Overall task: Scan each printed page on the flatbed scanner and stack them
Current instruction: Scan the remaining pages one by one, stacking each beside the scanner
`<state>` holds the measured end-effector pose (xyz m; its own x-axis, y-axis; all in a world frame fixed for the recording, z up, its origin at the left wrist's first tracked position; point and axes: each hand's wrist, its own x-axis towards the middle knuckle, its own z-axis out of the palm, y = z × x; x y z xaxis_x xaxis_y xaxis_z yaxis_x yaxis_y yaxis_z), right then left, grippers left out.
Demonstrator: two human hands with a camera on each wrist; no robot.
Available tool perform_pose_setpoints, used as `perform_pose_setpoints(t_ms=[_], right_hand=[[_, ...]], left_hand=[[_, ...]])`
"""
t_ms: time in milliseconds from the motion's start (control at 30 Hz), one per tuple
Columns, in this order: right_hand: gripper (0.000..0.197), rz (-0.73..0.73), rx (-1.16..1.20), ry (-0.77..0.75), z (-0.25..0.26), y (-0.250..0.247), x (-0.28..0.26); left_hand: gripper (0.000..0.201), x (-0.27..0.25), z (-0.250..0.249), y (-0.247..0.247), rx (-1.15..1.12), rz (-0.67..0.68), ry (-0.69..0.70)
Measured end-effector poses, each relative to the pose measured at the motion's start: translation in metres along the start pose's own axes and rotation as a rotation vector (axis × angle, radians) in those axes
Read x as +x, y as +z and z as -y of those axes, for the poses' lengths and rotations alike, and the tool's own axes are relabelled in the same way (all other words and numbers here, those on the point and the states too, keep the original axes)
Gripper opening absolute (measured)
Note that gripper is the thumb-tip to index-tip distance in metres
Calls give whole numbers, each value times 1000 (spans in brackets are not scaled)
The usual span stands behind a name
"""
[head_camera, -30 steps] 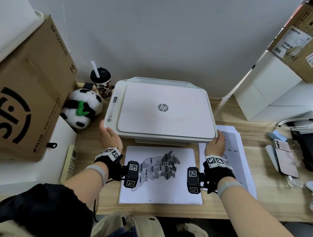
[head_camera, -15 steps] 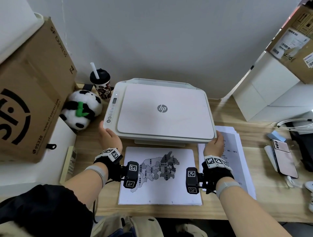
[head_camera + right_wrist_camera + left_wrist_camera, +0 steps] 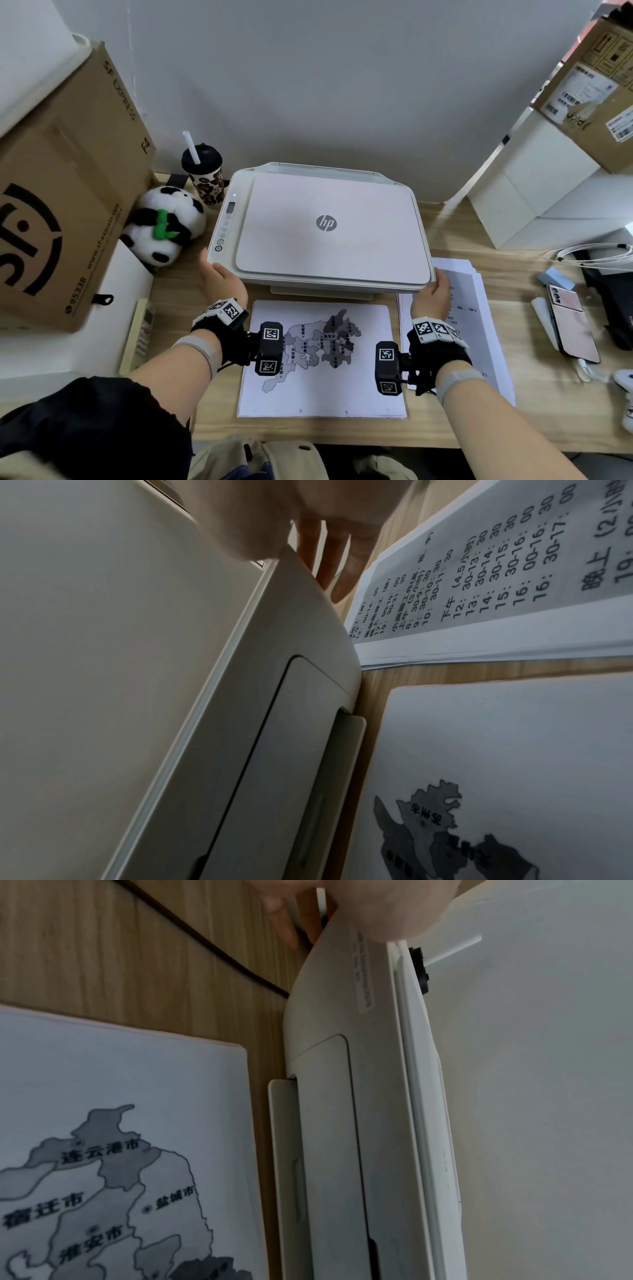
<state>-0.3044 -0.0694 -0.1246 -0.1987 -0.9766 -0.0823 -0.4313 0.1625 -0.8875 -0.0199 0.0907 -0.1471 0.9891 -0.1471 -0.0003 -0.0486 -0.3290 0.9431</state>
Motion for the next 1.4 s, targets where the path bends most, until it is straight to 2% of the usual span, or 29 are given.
perform_pose_setpoints(t_ms=[633, 867, 933, 1000, 1067, 1133, 1233, 1300, 1367, 1400], right_hand=[[36, 30, -8, -18, 8, -10, -3], [34, 18, -27, -35, 5, -9, 0], [34, 17, -39, -31, 5, -10, 1], [34, 18, -38, -23, 6, -10, 1], [35, 21, -36, -11, 7, -10, 1], [35, 33, -27, 7, 8, -11, 1], [36, 60, -25, 42, 11, -13, 2], [37, 80, -26, 64, 11, -13, 4], [39, 87, -16, 90, 13, -14, 6], [40, 76, -3, 97, 15, -15, 7]], left_hand=[[45, 2, -13, -10, 65, 73, -113], [51, 1, -32, -18, 209, 125, -149], [53, -1, -47, -27, 376, 146, -71], [52, 2, -62, -30, 607, 188, 128], [47, 4, -77, -26, 789, 286, 231], [41, 7, -88, -19, 901, 418, 195], [41, 24, -90, -11, 908, 551, 66], [38, 36, -91, -12, 813, 591, 32], [20, 46, -96, -12, 687, 602, 43], [26, 50, -100, -10, 609, 593, 24]])
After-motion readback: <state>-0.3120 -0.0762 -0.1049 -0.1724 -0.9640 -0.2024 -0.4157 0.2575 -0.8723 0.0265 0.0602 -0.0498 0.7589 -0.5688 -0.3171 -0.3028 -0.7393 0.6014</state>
